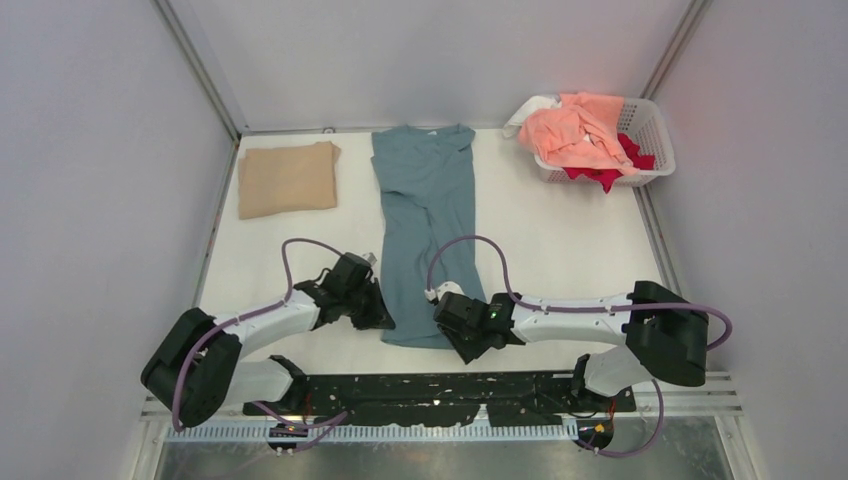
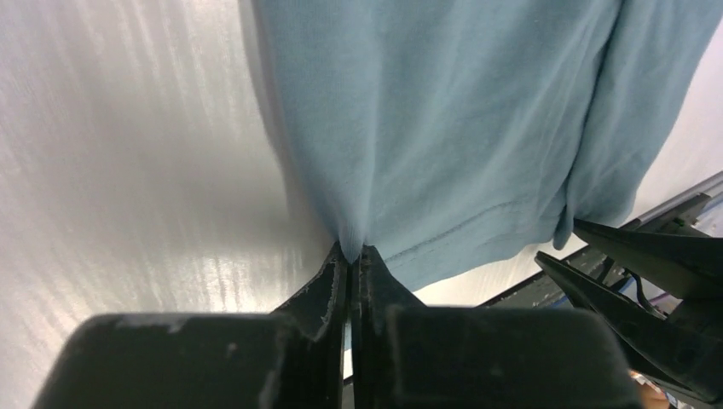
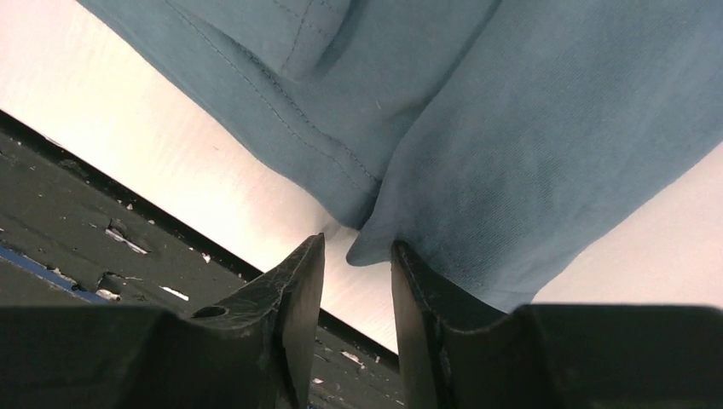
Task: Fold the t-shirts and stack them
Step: Grab the bottom of the folded rectangular tshirt with both arms
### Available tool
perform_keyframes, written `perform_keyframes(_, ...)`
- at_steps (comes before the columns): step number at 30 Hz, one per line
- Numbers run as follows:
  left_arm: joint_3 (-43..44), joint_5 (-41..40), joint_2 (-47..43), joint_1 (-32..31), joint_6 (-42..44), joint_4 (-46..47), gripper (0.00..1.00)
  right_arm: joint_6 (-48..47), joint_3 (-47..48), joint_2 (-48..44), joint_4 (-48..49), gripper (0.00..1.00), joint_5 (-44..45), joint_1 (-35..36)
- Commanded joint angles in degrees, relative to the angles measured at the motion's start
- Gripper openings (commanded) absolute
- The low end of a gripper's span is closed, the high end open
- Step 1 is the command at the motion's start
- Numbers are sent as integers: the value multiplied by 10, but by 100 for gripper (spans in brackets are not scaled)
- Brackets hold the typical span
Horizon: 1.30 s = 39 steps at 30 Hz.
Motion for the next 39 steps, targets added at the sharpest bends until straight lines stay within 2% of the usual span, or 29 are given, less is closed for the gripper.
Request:
perform_keyframes(1,-20,-1,18,-4,5,-4,0,13,20,8,-7,39,12,2)
perform_keyframes(18,-53,-34,-37,-6,-7,-49,0,20,23,-19,-8,37,0,2)
perform_keyframes(24,-52,-37,-33,-7,-7,-49,0,40,19,-31,17,38,-7,-3)
perform_keyframes(29,-50,-36,-27,-6,-4,-48,0,51,11,-32,18,31,0,-12)
perform_keyframes(39,-46,-37,-22,-6,0,-48,0,43,9,-11,-4,32,12,-12)
